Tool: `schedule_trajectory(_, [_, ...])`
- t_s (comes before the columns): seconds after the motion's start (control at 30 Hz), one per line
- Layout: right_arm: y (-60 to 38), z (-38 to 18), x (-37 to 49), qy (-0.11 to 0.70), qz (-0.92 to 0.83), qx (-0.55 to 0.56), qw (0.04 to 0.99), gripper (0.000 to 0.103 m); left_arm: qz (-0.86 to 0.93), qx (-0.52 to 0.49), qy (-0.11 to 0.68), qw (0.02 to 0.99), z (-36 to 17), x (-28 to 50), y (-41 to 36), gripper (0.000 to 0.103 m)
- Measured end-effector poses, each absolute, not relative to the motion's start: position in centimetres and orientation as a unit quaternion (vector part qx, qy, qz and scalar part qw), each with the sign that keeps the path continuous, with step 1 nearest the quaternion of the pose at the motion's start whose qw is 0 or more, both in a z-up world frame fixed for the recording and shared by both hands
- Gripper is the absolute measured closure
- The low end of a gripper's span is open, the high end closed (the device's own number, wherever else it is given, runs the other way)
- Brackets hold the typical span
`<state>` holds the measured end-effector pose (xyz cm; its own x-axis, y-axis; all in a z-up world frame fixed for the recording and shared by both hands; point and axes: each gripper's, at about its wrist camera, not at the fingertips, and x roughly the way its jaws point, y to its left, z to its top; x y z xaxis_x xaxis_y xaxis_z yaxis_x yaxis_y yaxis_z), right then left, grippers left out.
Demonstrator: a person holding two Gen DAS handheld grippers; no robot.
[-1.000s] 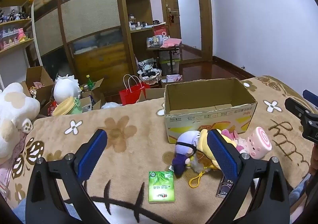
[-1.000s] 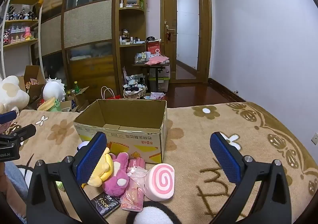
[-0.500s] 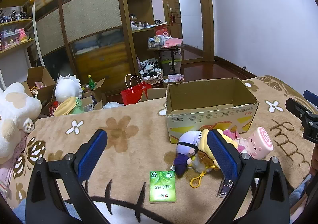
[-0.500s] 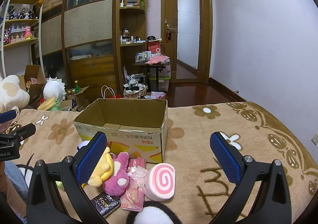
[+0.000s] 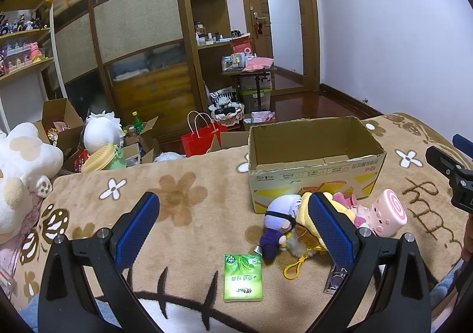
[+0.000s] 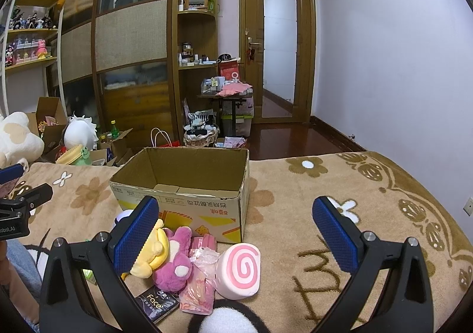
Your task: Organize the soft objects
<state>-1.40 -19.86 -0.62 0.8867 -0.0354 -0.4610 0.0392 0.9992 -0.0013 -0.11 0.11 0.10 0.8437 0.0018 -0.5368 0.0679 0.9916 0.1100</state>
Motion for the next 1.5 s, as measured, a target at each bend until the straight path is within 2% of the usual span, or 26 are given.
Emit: schedule_trajectory(1.5, [-19.88, -0.68, -1.37, 0.240, -0.019, 0.005, 0.971, 0.000, -0.016, 0.063, 0.279, 0.958, 0.27, -0.28, 0.79, 0.003])
